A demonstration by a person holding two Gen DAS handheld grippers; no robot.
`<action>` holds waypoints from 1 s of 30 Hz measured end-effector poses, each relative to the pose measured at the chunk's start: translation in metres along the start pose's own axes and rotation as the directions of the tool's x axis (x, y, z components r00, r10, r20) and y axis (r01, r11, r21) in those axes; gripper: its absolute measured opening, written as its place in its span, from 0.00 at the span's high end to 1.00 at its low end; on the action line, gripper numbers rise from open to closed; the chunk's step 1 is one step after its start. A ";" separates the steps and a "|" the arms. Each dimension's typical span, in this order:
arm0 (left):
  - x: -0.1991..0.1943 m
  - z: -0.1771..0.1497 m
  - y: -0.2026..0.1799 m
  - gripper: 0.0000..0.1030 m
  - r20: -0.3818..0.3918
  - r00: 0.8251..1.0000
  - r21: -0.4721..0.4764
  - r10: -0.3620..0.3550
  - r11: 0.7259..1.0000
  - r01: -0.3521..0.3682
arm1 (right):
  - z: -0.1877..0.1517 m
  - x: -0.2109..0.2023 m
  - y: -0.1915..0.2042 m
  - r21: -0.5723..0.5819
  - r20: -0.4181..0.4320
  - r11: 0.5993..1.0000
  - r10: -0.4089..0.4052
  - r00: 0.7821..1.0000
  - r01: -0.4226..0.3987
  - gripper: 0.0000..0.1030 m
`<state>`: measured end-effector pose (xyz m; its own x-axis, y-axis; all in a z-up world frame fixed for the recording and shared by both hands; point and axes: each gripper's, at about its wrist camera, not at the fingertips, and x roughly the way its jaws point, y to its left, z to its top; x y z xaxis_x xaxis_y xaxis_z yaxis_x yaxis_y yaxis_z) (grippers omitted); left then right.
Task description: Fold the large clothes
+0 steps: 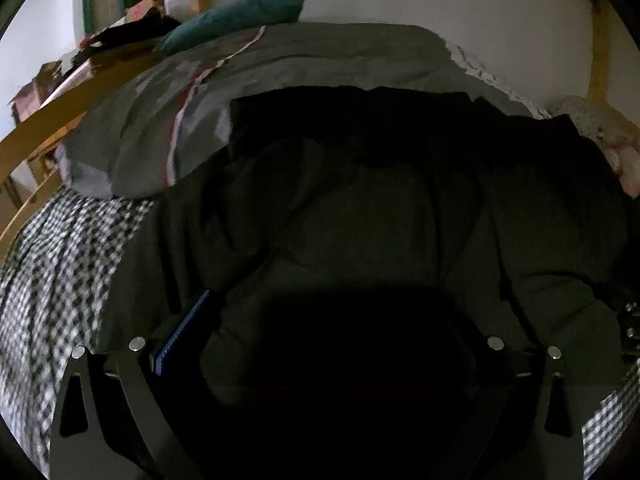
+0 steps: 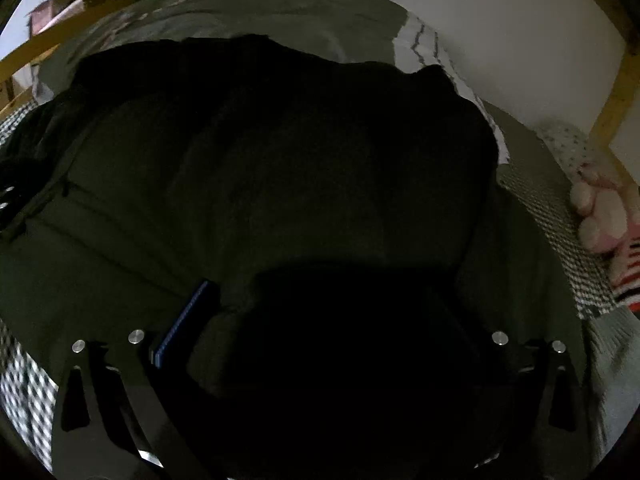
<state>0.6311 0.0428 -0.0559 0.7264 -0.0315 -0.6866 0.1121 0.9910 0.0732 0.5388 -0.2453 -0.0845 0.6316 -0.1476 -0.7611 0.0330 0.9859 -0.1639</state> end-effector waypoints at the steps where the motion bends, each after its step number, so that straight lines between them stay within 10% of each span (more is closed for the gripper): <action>1: -0.012 0.000 0.002 0.04 0.018 1.000 -0.011 0.005 1.000 -0.005 | 0.002 -0.005 -0.003 0.021 0.006 1.000 0.011 1.000 -0.011 0.03; 15: -0.041 -0.009 0.045 0.04 0.088 0.994 -0.126 -0.072 0.989 0.082 | -0.006 -0.005 -0.033 0.057 0.034 0.998 -0.033 0.999 0.031 0.03; 18: -0.051 -0.010 0.056 0.04 0.143 0.989 -0.125 0.042 0.992 -0.024 | -0.009 -0.036 -0.051 0.121 0.090 0.989 -0.101 0.991 0.090 0.03; 20: -0.025 -0.013 0.066 0.04 0.050 0.996 -0.132 0.078 0.989 -0.071 | -0.012 -0.027 -0.058 0.124 0.048 0.986 -0.121 0.992 0.114 0.03; 25: 0.023 -0.036 0.107 0.04 -0.049 0.976 -0.335 -0.211 0.924 0.183 | -0.020 -0.002 -0.063 0.064 0.023 0.991 -0.116 0.993 0.114 0.03; 30: 0.018 -0.034 0.102 0.04 -0.039 0.981 -0.300 -0.188 0.939 0.168 | -0.024 0.006 -0.073 0.108 0.010 0.991 -0.075 0.997 0.074 0.03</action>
<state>0.6329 0.1477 -0.0857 0.6650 -0.2120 -0.7161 0.0242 0.9645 -0.2631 0.5214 -0.3197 -0.0921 0.6353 -0.2206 -0.7401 0.1628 0.9751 -0.1509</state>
